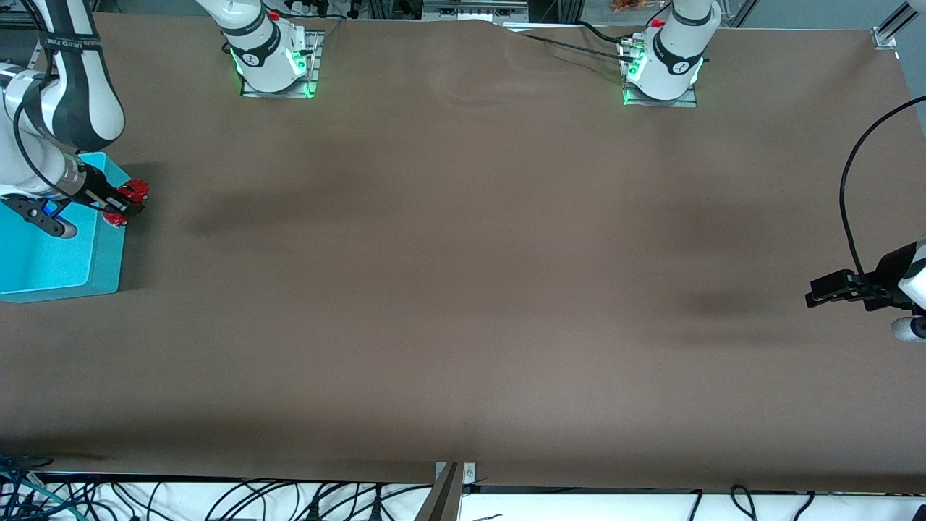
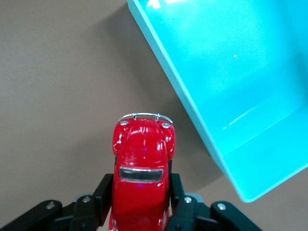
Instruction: Wind red beetle toy and store in blue box
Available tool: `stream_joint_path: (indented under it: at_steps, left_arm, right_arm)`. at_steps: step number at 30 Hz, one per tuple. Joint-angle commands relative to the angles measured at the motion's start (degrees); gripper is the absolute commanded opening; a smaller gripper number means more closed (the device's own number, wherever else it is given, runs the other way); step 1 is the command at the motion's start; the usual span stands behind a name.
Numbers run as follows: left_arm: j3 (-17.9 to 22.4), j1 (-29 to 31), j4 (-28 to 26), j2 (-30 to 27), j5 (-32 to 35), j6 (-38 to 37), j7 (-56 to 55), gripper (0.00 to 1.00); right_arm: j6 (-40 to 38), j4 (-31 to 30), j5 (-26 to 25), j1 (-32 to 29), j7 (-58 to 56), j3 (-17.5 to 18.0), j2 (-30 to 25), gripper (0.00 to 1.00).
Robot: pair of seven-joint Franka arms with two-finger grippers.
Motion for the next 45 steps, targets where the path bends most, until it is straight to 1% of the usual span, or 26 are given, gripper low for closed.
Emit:
stream_joint_path:
  at_steps: [1, 5, 10, 21, 35, 45]
  left_arm:
    - [0.12, -0.19, -0.12, -0.2, 1.06, -0.37, 1.1, 1.0]
    - [0.12, -0.19, -0.12, -0.2, 1.06, -0.37, 1.1, 1.0]
    - [0.12, -0.19, -0.12, -0.2, 1.06, -0.37, 1.1, 1.0]
    - [0.21, -0.19, -0.12, -0.12, 1.06, -0.37, 1.1, 1.0]
    - [0.21, -0.19, -0.21, -0.2, 1.06, -0.37, 1.1, 1.0]
    - [0.21, -0.19, -0.21, -0.2, 1.06, -0.37, 1.1, 1.0]
  right_arm:
    - [-1.41, 0.01, -1.33, -0.41, -8.6, -2.82, -1.85, 0.0]
    - [-1.41, 0.45, -2.65, -0.49, -12.21, -4.58, -1.85, 0.0]
    - [-1.24, 1.06, -6.43, -0.58, -15.72, -6.96, -1.68, 0.0]
    - [0.25, 3.96, -6.78, -1.2, -25.92, -11.61, 0.61, 0.0]
    - [7.46, 5.37, -6.7, -5.85, -35.5, -11.79, 5.97, 0.0]
    - [15.37, 5.37, -6.34, -9.02, -39.55, -11.71, 11.15, 0.0]
